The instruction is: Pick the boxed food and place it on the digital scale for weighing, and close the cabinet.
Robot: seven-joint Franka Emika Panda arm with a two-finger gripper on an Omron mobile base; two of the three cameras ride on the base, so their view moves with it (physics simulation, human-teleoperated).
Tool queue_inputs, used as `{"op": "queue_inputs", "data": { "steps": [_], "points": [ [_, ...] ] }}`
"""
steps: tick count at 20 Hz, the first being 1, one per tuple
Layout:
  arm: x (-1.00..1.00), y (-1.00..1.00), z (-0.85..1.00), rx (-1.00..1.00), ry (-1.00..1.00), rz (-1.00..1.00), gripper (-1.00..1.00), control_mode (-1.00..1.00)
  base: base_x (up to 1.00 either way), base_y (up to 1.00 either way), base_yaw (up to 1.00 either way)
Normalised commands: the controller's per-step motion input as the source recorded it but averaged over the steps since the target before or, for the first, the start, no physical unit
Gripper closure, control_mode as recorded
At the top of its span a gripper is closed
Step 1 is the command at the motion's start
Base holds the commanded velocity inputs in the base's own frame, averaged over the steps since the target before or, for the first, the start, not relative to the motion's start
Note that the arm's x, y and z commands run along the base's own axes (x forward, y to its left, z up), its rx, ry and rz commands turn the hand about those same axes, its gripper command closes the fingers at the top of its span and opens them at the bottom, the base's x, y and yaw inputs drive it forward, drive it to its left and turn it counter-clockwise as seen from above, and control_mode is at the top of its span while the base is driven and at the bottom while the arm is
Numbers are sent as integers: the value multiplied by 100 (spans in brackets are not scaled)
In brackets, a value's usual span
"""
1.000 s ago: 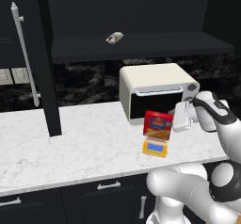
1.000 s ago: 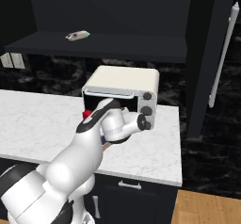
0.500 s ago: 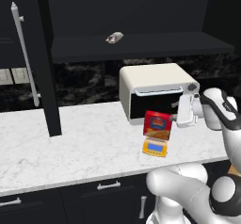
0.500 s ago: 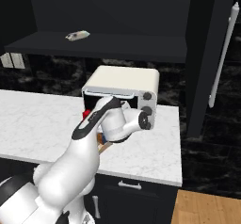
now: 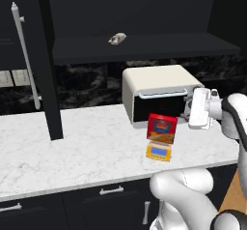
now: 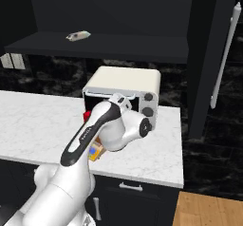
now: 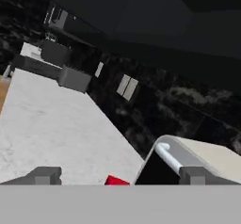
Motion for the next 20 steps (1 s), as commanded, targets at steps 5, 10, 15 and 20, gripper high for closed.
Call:
{"op": "queue_inputs", "data": {
  "steps": [5,10,15,20],
  "points": [
    [-63,0,57,7,-34,0,-100,-100,0,0,0],
    [-70,-10,22,19,-33,-5,-100,-100,0,0,0],
    [-57,-21,4,26,-26,-7,-100,-100,0,0,0],
    [-30,-32,9,7,-25,-4,-100,-100,0,0,0]
  ]
}}
